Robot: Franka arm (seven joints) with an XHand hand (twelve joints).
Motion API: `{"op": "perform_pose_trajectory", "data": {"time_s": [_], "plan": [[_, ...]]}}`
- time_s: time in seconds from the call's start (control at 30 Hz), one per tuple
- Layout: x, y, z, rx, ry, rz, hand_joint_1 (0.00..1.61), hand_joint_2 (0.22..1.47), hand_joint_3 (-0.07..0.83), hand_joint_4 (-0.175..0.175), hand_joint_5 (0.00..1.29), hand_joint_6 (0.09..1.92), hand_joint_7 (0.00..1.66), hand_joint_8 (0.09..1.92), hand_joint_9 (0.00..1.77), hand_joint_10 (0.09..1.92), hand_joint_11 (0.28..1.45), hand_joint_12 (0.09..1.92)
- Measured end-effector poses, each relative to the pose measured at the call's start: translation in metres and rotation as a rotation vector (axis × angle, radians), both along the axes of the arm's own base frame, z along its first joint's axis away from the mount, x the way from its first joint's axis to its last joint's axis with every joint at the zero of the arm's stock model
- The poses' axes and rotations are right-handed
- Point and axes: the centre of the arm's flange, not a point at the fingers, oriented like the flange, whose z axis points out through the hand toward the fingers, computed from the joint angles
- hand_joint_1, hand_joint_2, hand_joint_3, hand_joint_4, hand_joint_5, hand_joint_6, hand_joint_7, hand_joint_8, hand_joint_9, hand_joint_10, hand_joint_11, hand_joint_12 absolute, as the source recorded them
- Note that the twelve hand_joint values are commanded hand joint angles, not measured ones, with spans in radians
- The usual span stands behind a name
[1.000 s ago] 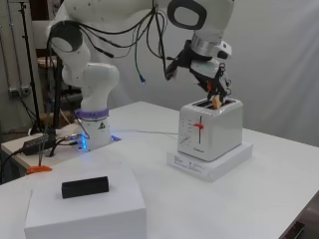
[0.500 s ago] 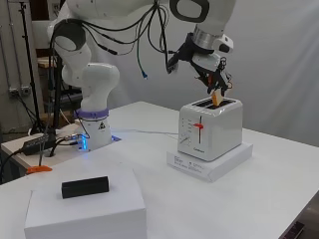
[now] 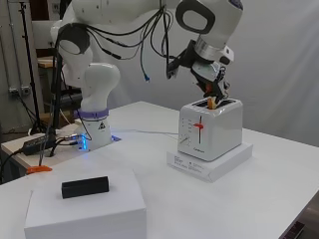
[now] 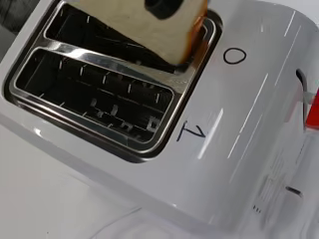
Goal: Teleoperate dual arm-hand system to toast a bread
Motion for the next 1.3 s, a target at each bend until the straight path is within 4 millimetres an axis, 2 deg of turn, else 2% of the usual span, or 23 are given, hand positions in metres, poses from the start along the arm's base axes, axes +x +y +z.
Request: {"op": "perform_pose_trajectory", "data": {"time_s": [0.1,0.13,0.17,0.2,0.23,0.27,0.37,0.5,0.6,0.67,0.83,0.9,1.0,1.1,1.13,1.17,1.2,1.23,1.3], "plan": [[-0.003,-0.002,-0.01,-0.073,-0.033,0.02,1.27,1.14,0.005,-0.175,0.73,1.25,1.1,0.85,1.31,0.39,0.65,0.92],[-0.003,-0.001,-0.012,-0.106,-0.057,0.036,0.96,1.09,-0.001,-0.106,0.59,0.88,0.94,0.57,1.14,0.22,0.59,0.7],[-0.003,0.0,-0.015,-0.143,-0.085,0.054,0.67,1.01,-0.008,-0.047,0.41,0.52,0.68,0.32,0.87,0.11,0.53,0.44],[-0.003,0.0,-0.018,-0.189,-0.114,0.075,0.48,0.96,-0.007,-0.009,0.29,0.28,0.5,0.17,0.67,0.09,0.48,0.24],[-0.004,0.001,-0.021,-0.241,-0.142,0.096,0.37,0.94,-0.004,0.014,0.24,0.15,0.42,0.09,0.57,0.09,0.46,0.13],[-0.004,0.002,-0.022,-0.286,-0.167,0.113,0.31,0.93,-0.002,0.028,0.23,0.09,0.38,0.09,0.52,0.09,0.45,0.09],[-0.005,0.004,-0.022,-0.355,-0.217,0.127,0.26,0.93,0.003,0.039,0.24,0.09,0.37,0.09,0.5,0.09,0.46,0.09],[-0.011,0.005,-0.02,-0.335,-0.229,0.088,0.26,0.95,0.009,0.031,0.26,0.09,0.39,0.09,0.52,0.09,0.47,0.09],[-0.013,0.004,-0.014,-0.337,-0.278,0.065,0.27,0.98,0.004,0.01,0.3,0.09,0.51,0.09,0.65,0.09,0.49,0.09],[-0.016,0.007,-0.007,-0.333,-0.334,0.078,0.28,1.0,0.004,0.008,0.34,0.09,0.57,0.09,0.7,0.09,0.49,0.09],[-0.03,0.025,0.004,-0.243,-0.431,0.181,0.29,1.02,0.006,0.015,0.41,0.09,0.55,0.09,0.65,0.09,0.48,0.09],[-0.031,0.025,0.003,-0.174,-0.428,0.193,0.27,1.03,0.006,0.009,0.44,0.09,0.57,0.09,0.67,0.09,0.49,0.09],[-0.033,0.021,0.001,-0.09,-0.417,0.227,0.23,1.05,0.007,-0.021,0.42,0.09,0.57,0.09,0.66,0.09,0.48,0.09],[-0.033,0.017,0.002,-0.084,-0.405,0.21,0.24,1.06,0.005,-0.019,0.43,0.09,0.56,0.09,0.65,0.09,0.47,0.09],[-0.034,0.016,0.002,-0.09,-0.407,0.193,0.33,1.08,0.005,0.001,0.52,0.09,0.64,0.09,0.74,0.09,0.51,0.09],[-0.035,0.017,0.003,-0.095,-0.413,0.184,0.72,1.1,-0.005,-0.06,0.67,0.46,0.78,0.29,0.87,0.31,0.6,0.09],[-0.036,0.019,0.003,-0.095,-0.422,0.184,1.02,1.1,-0.006,-0.111,0.77,0.81,0.89,0.49,0.97,0.56,0.69,0.09],[-0.038,0.02,0.004,-0.087,-0.435,0.196,1.14,1.11,-0.008,-0.113,0.8,1.0,1.0,0.63,1.09,0.54,0.76,0.09],[-0.04,0.022,0.004,-0.042,-0.461,0.252,1.22,1.13,-0.003,-0.123,0.8,1.14,1.09,0.8,1.27,0.31,0.82,0.09]]}}
